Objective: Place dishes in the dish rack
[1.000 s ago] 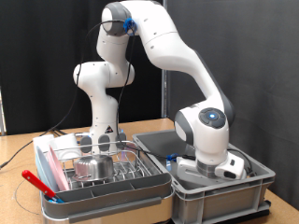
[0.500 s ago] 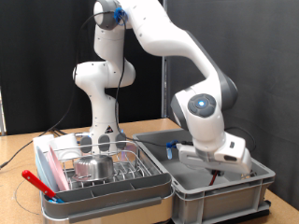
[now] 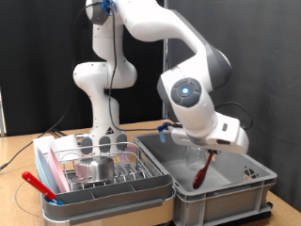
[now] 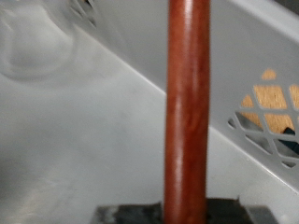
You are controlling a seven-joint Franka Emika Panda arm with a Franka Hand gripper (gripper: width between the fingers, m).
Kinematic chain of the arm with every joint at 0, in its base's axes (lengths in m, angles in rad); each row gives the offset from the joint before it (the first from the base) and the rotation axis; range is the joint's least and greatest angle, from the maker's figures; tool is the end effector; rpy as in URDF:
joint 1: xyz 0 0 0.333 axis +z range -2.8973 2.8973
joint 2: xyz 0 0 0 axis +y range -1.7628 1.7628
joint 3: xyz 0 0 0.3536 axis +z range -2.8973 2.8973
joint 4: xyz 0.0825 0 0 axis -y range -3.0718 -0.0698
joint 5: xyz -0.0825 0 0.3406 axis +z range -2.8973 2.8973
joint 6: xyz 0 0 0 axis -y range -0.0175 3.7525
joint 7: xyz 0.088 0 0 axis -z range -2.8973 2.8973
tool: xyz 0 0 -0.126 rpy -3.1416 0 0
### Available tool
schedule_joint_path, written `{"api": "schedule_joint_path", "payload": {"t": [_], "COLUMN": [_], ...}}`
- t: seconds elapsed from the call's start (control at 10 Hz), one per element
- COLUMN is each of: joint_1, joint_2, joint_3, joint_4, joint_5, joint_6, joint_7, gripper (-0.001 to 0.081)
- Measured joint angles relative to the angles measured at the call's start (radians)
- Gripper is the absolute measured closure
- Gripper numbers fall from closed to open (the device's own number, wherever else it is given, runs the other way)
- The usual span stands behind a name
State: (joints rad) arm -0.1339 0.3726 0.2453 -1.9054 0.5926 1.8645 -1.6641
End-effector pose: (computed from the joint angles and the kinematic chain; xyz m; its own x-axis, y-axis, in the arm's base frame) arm 0.5510 0.1051 0.3457 0.1973 0.8189 0.5390 0.9181 0.0384 -0.3944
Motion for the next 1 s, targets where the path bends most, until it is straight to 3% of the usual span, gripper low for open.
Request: {"api": "schedule_joint_path", "payload": {"t": [0.2,0.3,0.4,0.5,0.8,1.0], "joint_1": [-0.048,-0.06,-0.06,-0.065,-0.127,-0.173], "joint_2": [0.003,0.037,0.037,0.043,0.099,0.096], "joint_3": [-0.014,-0.013,-0.012,-0.007,0.004,-0.003], "joint_4": [0.075,0.12,0.118,0.127,0.236,0.27], "joint_5": [-0.006,-0.007,-0.007,0.003,0.085,0.158], "joint_6": [-0.195,-0.262,-0.261,-0.328,-0.635,-0.725], "joint_7": [0.001,0.001,-0.002,-0.033,-0.182,-0.173], "gripper": [0.0731,0.0731,0.0731,0.0731,0.0731,0.0731]}}
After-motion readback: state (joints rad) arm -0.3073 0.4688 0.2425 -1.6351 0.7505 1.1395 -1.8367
